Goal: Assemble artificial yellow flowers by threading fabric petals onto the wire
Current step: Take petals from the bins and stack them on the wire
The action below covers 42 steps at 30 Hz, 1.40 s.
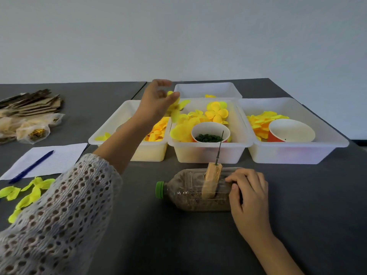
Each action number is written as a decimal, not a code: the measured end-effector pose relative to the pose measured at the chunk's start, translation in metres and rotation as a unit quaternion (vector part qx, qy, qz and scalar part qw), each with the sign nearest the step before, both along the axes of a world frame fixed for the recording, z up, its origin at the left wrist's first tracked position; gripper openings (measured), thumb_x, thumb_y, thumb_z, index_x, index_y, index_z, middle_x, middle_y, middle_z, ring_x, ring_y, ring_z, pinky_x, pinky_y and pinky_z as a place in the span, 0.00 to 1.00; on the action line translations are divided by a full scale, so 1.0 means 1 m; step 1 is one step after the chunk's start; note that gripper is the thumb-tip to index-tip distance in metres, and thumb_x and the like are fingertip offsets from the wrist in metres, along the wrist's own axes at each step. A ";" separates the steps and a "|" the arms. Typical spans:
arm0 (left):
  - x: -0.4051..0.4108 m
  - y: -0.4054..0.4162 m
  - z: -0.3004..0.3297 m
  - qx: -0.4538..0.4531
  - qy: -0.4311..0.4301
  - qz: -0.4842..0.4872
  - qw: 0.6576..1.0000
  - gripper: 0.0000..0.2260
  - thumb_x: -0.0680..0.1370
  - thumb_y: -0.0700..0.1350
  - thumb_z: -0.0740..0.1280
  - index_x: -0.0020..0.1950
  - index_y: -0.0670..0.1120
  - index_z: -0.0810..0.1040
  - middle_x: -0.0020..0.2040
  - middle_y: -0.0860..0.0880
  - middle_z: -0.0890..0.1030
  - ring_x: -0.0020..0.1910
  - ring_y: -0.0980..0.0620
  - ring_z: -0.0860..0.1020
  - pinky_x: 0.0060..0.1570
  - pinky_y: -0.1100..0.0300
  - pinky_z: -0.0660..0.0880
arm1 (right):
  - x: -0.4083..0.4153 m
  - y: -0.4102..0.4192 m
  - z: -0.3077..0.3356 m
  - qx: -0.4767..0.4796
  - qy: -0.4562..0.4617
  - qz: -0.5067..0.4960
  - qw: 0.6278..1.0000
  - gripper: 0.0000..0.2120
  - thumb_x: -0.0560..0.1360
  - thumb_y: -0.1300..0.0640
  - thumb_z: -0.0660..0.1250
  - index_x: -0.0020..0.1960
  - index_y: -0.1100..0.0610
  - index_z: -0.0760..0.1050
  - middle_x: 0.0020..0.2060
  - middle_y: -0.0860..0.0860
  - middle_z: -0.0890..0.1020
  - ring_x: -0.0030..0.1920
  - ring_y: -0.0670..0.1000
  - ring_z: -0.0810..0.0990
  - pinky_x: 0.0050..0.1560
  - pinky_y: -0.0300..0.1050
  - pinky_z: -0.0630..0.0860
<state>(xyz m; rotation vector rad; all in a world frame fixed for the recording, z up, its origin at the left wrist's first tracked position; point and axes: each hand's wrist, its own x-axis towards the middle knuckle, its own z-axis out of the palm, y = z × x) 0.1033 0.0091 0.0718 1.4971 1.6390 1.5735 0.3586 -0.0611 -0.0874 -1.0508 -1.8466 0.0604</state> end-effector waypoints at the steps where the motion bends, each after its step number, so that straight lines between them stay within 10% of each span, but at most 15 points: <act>1: 0.011 -0.003 0.004 -0.010 -0.013 -0.031 0.999 0.18 0.79 0.44 0.70 0.67 0.44 0.72 0.46 0.45 0.76 0.44 0.52 0.77 0.44 0.60 0.76 | 0.000 0.000 0.000 0.000 0.000 0.000 1.000 0.11 0.76 0.57 0.56 0.46 0.54 0.77 0.47 0.47 0.76 0.50 0.45 0.69 0.48 0.39 0.64; 18: 0.092 -0.039 0.015 -0.096 -0.069 -0.202 0.972 0.23 0.76 0.27 0.67 0.69 0.38 0.69 0.46 0.42 0.76 0.43 0.45 0.80 0.47 0.59 0.82 | 0.001 -0.001 0.002 -0.005 -0.003 0.002 1.000 0.11 0.76 0.57 0.56 0.47 0.54 0.77 0.47 0.47 0.76 0.50 0.45 0.70 0.49 0.34 0.64; 34: 0.091 -0.040 0.009 -0.115 -0.086 -0.131 0.981 0.23 0.76 0.39 0.73 0.68 0.46 0.68 0.49 0.45 0.80 0.48 0.45 0.82 0.60 0.47 0.78 | 0.001 -0.001 0.001 -0.008 0.000 0.003 1.000 0.11 0.76 0.57 0.56 0.47 0.54 0.77 0.48 0.47 0.76 0.51 0.43 0.69 0.49 0.33 0.63; 42: 0.089 -0.044 0.012 -0.160 -0.033 -0.133 0.978 0.25 0.74 0.43 0.75 0.68 0.49 0.68 0.55 0.44 0.79 0.47 0.49 0.80 0.47 0.58 0.78 | 0.001 -0.001 0.001 -0.008 0.000 0.000 1.000 0.11 0.76 0.56 0.56 0.47 0.54 0.77 0.48 0.47 0.76 0.51 0.43 0.69 0.51 0.30 0.62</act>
